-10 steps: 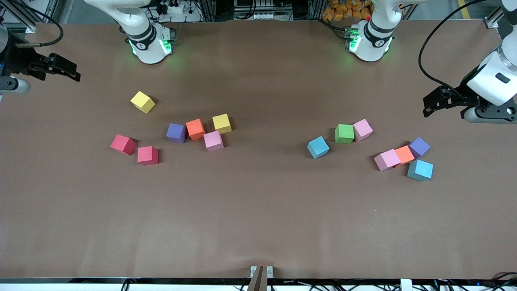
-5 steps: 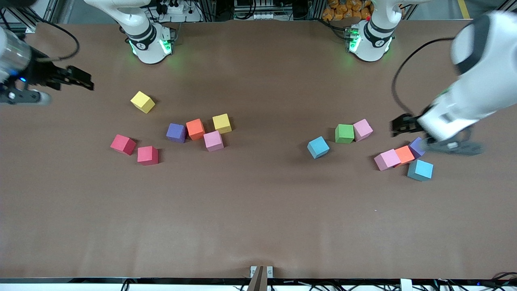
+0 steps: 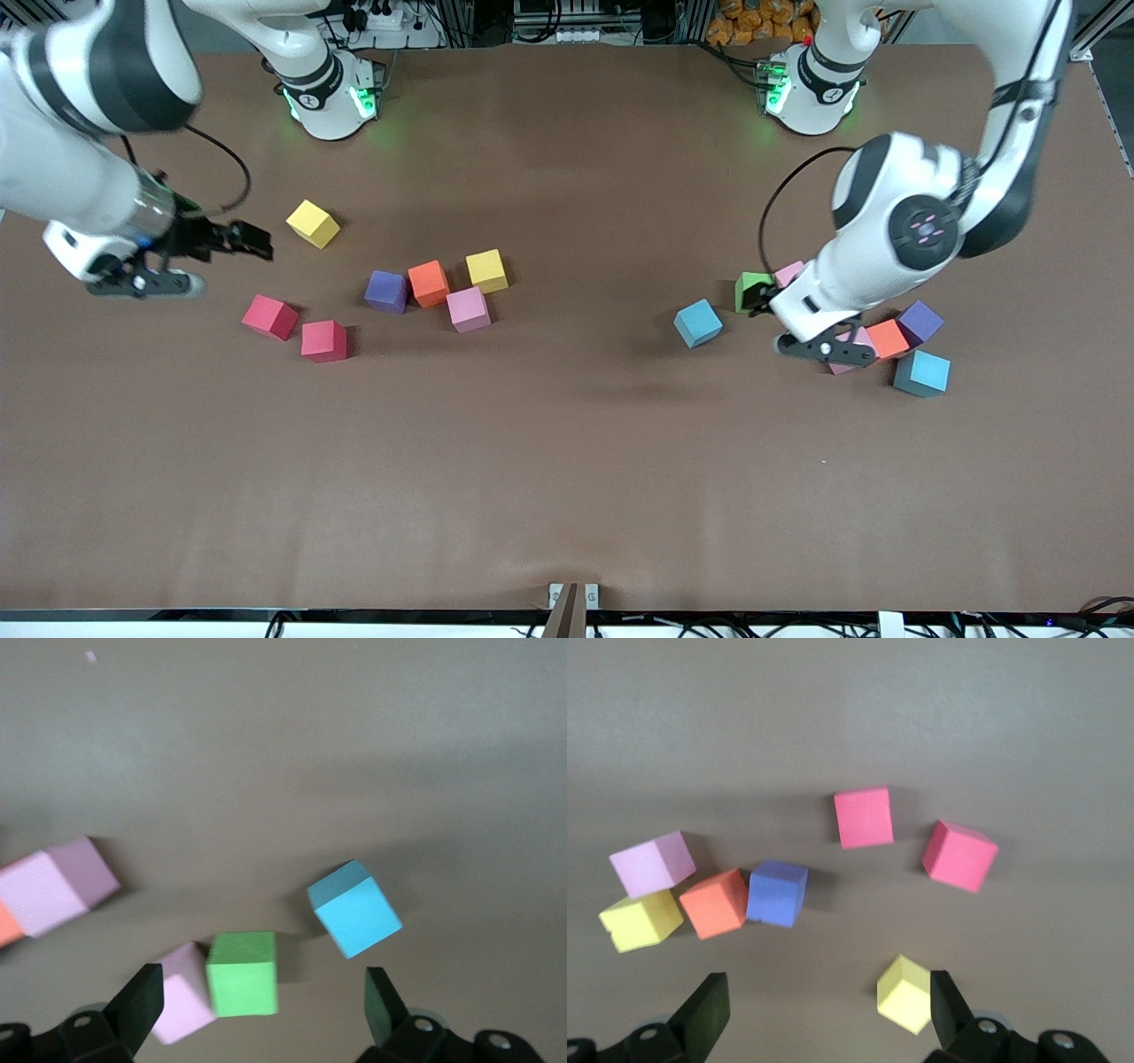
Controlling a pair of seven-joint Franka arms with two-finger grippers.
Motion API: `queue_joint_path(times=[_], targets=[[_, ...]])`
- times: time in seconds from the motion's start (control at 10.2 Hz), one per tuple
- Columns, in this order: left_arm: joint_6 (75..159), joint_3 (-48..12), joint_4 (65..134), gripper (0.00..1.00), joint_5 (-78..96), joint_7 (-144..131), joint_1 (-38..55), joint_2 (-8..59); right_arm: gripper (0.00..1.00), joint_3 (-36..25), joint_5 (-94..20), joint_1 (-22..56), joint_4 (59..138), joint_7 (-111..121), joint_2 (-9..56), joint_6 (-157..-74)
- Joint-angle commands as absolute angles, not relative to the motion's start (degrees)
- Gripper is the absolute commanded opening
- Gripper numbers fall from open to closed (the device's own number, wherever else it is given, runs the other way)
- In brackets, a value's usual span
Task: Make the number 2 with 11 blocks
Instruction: 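Reach the right gripper to the red cube while the left gripper reaches the cyan cube, then close the right gripper on the red cube while the left gripper grasps the cyan cube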
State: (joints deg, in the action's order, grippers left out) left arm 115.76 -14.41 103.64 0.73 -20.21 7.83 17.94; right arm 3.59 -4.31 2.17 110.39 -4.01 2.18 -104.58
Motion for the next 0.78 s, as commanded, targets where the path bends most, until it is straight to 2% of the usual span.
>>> queue_joint_path(times=[0.0, 0.2, 0.39, 0.68], targets=[[119.6, -14.5, 103.8, 1.0, 0.18, -39.11, 12.55, 21.25, 1.0, 3.43, -4.92, 2.81, 109.78, -1.68, 10.59, -112.46], [123.55, -14.5, 105.45, 1.0, 0.18, -44.63, 13.01, 23.64, 1.0, 3.43, -4.75, 2.38, 109.95, 5.24, 16.5, -118.1], [131.36, -14.5, 112.38, 1.0, 0.09, -49.37, 12.83, 23.21, 1.0, 3.43, -4.75, 2.46, 111.43, 6.41, 19.24, -122.76], [134.12, -14.5, 114.52, 1.0, 0.18, -51.93, 12.92, 23.73, 1.0, 3.34, -4.66, 2.55, 116.0, 7.91, 22.23, -131.63]])
